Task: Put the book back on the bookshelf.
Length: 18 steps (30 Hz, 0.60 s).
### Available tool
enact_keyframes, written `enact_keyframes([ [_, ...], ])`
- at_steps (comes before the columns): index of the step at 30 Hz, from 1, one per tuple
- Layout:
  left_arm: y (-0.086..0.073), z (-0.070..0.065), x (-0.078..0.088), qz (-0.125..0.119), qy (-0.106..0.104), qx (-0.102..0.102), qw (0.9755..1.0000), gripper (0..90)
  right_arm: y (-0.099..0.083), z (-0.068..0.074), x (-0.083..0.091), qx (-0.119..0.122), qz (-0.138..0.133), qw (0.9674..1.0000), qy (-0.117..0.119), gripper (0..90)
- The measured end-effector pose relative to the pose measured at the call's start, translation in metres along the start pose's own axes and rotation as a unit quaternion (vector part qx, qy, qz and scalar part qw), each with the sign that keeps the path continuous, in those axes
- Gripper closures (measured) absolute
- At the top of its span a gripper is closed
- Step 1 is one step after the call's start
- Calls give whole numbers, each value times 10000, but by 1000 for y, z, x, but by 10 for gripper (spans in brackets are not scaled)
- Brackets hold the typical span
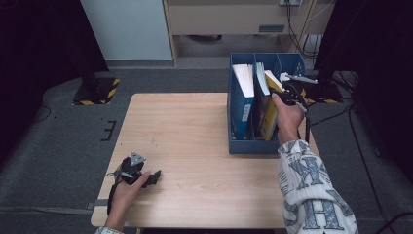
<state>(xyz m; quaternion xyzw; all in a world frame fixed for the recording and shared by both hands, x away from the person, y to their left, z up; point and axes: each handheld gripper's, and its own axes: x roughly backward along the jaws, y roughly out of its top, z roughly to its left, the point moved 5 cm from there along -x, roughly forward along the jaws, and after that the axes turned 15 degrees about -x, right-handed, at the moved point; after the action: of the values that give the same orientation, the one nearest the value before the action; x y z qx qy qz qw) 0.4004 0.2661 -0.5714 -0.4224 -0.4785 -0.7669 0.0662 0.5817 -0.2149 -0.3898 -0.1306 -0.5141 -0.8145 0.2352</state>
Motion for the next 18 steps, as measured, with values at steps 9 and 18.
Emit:
enact_keyframes([
  [9,0,0,0,-3,-3,-6,10000,39,-4,-3,-2,54,8,10000,-19,744],
  [18,0,0,0,0,-5,-19,10000,40,-9,-4,-2,92,76,9999,-37,743],
])
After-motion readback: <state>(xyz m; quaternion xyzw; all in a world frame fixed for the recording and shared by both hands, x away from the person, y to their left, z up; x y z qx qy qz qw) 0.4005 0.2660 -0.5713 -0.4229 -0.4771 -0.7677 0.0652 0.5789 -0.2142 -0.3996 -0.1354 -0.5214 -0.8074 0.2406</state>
